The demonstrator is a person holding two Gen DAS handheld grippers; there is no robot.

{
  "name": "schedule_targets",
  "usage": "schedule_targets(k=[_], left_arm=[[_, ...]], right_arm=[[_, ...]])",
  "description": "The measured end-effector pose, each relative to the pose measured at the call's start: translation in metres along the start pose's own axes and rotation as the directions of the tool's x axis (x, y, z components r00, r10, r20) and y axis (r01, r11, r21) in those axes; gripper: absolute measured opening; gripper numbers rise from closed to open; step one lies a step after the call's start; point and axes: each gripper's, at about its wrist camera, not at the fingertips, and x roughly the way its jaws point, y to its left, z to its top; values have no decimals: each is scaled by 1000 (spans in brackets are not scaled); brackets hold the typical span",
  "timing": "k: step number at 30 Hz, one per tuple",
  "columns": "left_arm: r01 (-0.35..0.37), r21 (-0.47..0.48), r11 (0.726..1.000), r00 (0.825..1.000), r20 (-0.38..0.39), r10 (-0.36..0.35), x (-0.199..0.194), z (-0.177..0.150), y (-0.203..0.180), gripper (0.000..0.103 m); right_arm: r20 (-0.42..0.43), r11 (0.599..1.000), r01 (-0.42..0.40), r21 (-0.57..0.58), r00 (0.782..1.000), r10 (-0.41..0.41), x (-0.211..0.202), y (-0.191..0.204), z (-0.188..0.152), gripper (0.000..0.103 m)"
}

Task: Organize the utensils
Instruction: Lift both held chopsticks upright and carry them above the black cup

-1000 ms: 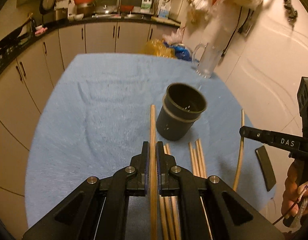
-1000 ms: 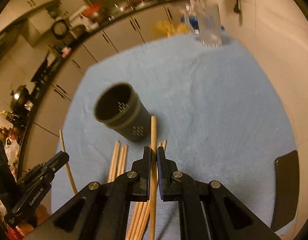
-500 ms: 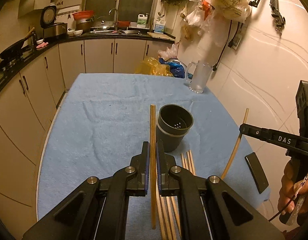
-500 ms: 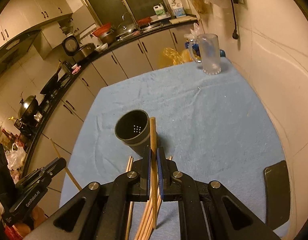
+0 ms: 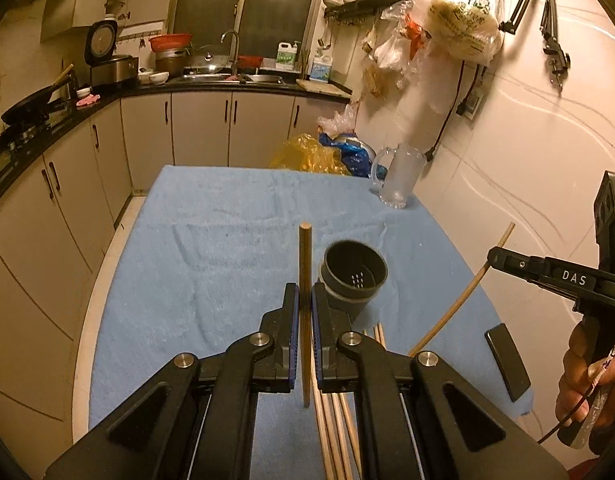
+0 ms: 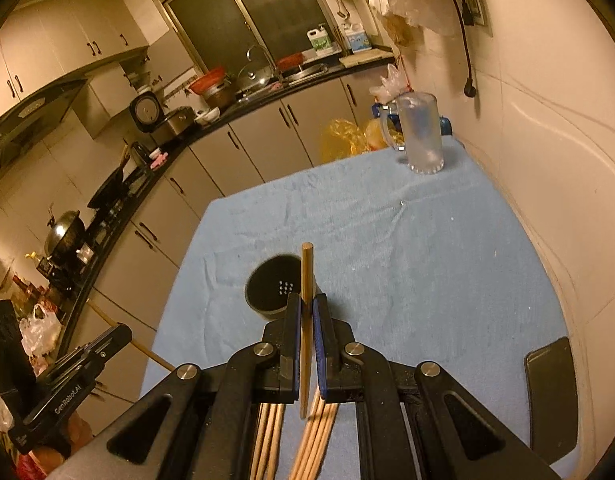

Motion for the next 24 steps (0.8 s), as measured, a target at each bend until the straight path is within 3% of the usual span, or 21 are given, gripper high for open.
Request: schedule_targets(k=[10, 17, 24], left_arm=[[-1, 4, 1000, 999, 36, 1, -9, 29, 2, 6], [35, 12, 999, 995, 98, -36, -21, 74, -7, 6], [76, 14, 997, 986, 151, -77, -21, 121, -24, 6]], right_arm=[[48, 999, -44, 4, 998, 44, -20, 6, 31, 6], [128, 996, -90, 1, 988, 89, -42, 15, 74, 6], [167, 996, -90, 6, 982, 87, -36, 19, 107, 6]])
